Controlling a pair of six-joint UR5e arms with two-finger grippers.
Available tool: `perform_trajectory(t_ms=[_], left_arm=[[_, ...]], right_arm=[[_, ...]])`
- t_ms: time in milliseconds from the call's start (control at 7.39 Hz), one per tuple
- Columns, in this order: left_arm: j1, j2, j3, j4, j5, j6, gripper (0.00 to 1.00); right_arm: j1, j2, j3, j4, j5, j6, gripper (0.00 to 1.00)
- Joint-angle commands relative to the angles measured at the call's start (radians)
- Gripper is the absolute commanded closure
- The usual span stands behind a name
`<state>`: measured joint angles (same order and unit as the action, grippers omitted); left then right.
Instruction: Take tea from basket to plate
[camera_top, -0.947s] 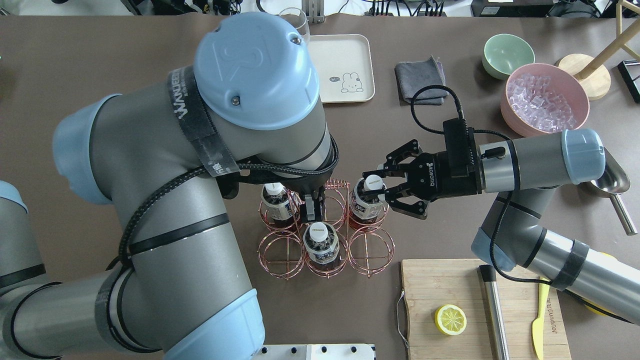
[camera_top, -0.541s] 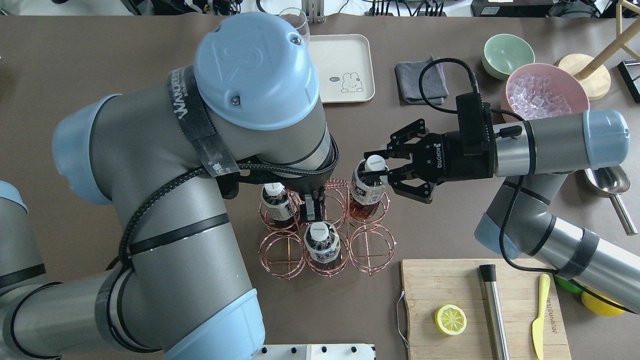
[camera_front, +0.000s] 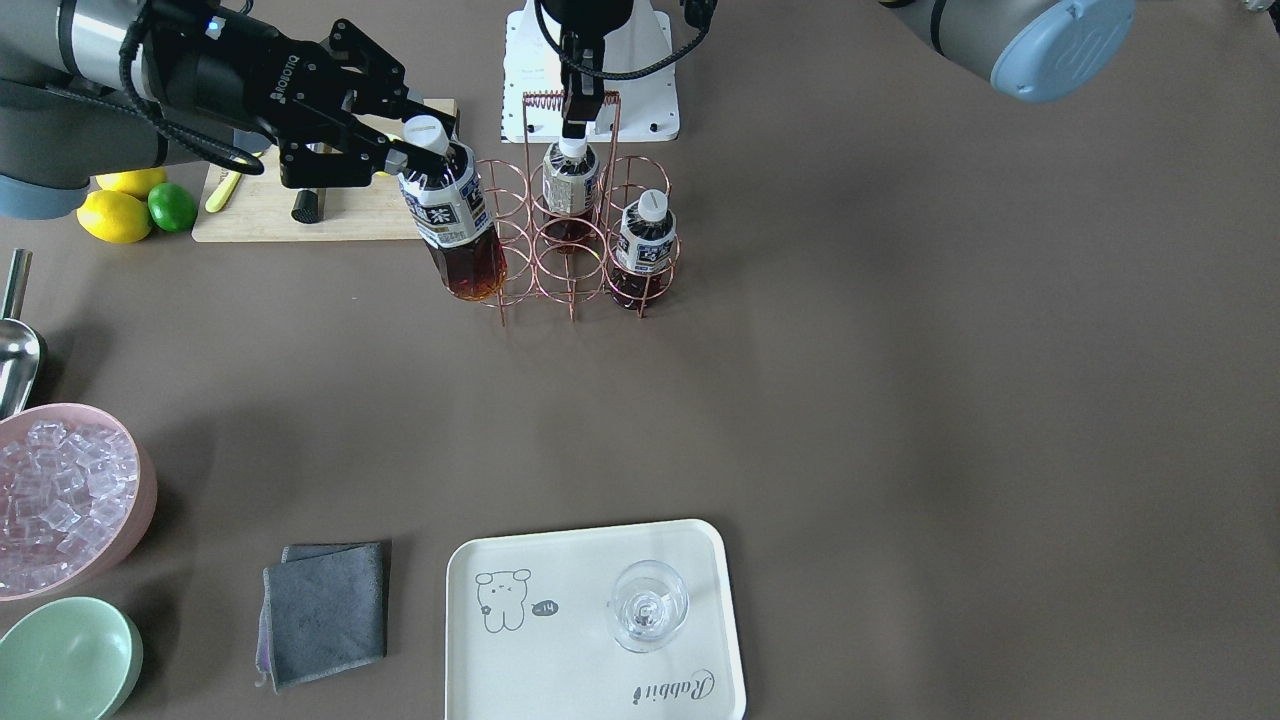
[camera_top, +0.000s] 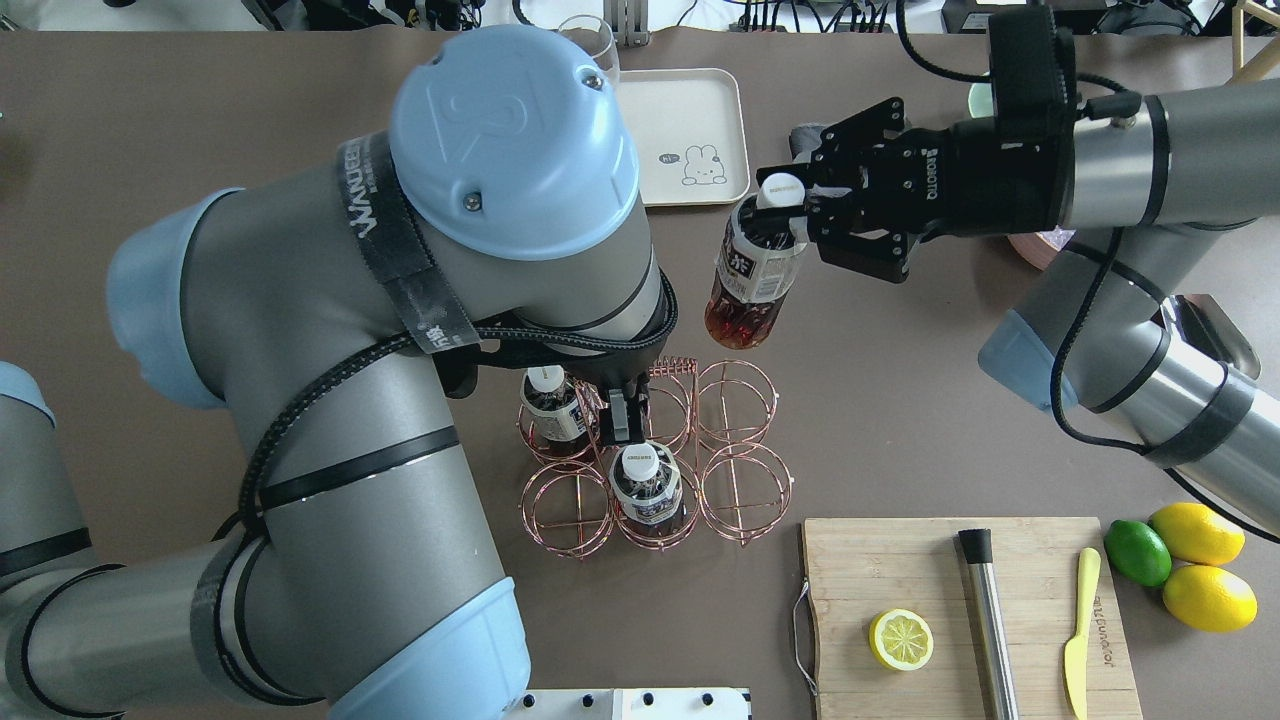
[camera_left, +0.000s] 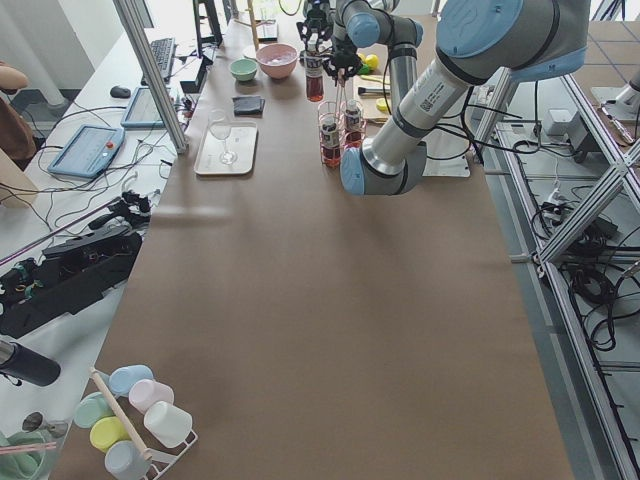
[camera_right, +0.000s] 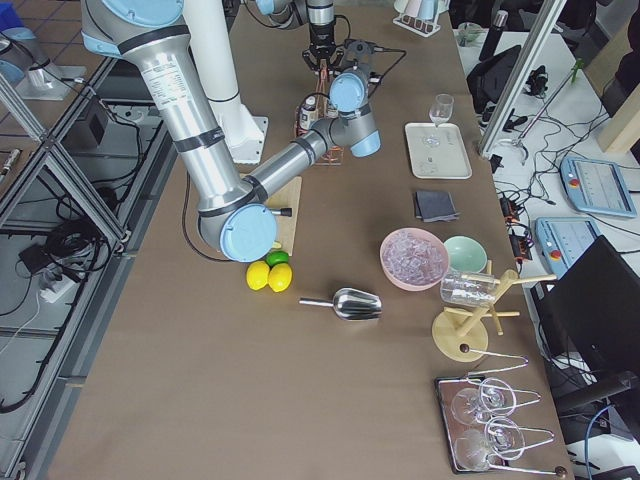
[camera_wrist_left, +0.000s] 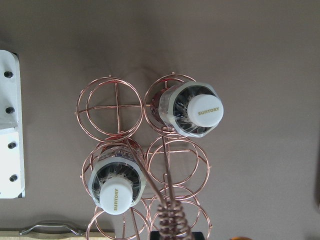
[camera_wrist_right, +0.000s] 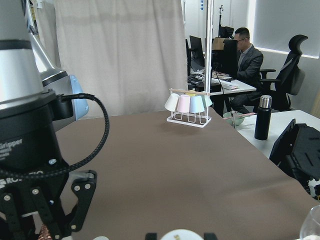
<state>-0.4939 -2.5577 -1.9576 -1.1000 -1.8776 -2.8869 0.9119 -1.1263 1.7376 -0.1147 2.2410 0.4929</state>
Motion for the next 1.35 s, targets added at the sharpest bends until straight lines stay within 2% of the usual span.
perform_trajectory(t_ms=[0, 406, 541, 676, 947, 1217], left_arm=[[0.000, 0.001, 0.003, 0.000, 0.000, 0.000, 1.00], [-0.008, 0.002, 0.000, 0.000, -0.001, 0.000, 1.00], [-0.037, 0.004, -0.009, 0.015, -0.008, 0.000, 1.00], [-0.078, 0.007, -0.015, 0.020, -0.023, 0.006, 1.00], [-0.202, 0.010, -0.014, 0.043, -0.140, 0.075, 1.00], [-0.274, 0.020, -0.033, 0.129, -0.161, 0.203, 1.00]], right_arm=[[0.067, 0.020, -0.047, -0.014, -0.030, 0.004, 1.00], [0.068, 0.095, -0.246, -0.008, -0.176, -0.016, 1.00], [0.056, 0.133, -0.322, -0.003, -0.251, -0.017, 1.00], [0.032, 0.173, -0.404, 0.015, -0.326, -0.017, 1.00], [-0.010, 0.247, -0.572, 0.053, -0.472, -0.013, 1.00], [-0.015, 0.305, -0.691, 0.055, -0.543, 0.019, 1.00]])
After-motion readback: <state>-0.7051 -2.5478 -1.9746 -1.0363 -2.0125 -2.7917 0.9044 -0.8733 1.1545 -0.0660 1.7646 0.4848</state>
